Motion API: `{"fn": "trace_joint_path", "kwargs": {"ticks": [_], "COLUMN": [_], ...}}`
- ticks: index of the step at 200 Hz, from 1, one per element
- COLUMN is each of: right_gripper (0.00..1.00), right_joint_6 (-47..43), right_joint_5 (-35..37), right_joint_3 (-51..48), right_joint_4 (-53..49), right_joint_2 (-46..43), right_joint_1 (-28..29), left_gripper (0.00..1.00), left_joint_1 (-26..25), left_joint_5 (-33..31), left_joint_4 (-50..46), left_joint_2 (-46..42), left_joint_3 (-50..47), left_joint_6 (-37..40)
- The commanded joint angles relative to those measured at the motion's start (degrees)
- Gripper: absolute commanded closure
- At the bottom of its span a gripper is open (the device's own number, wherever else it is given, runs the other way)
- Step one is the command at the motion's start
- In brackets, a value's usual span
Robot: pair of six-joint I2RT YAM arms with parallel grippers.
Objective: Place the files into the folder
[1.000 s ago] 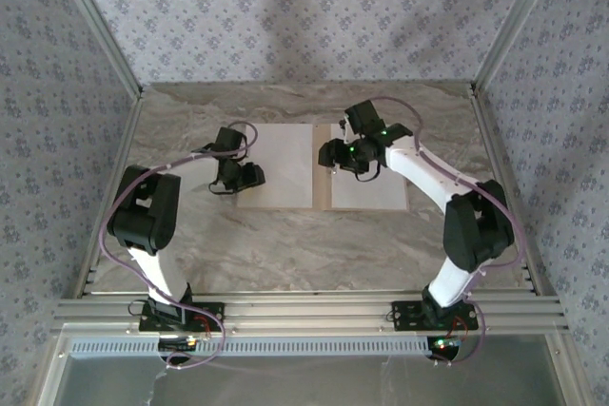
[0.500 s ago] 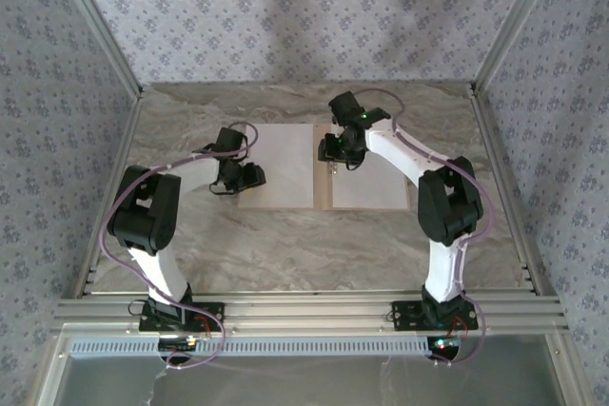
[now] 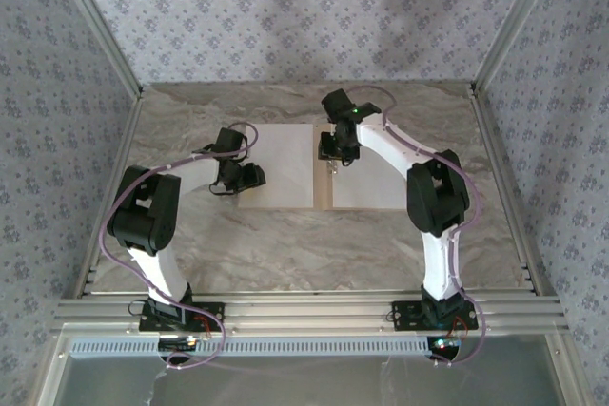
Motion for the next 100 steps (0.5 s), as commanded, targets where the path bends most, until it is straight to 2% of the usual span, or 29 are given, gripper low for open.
{"fn": "trace_joint_path", "kwargs": {"ticks": [1, 100], "right_gripper": [0.64, 0.71], "right_joint_6": [-0.8, -2.1], "right_joint_5": [1.5, 2.9], "right_joint_3": [3.2, 6.8], "right_joint_4": [-3.1, -5.3], "right_joint_2": [2.2, 5.3], "right_joint_1": [0.5, 0.8], "left_gripper": [0.61, 0.61], "left_joint_1": [-0.2, -0.2], "left_joint_5": [-0.4, -0.4], "left_joint_4": [-1.9, -2.0], "left_joint_2": [-1.4, -1.6], "left_joint_3": [-1.5, -1.7], "left_joint_6": [-0.4, -0.5]}}
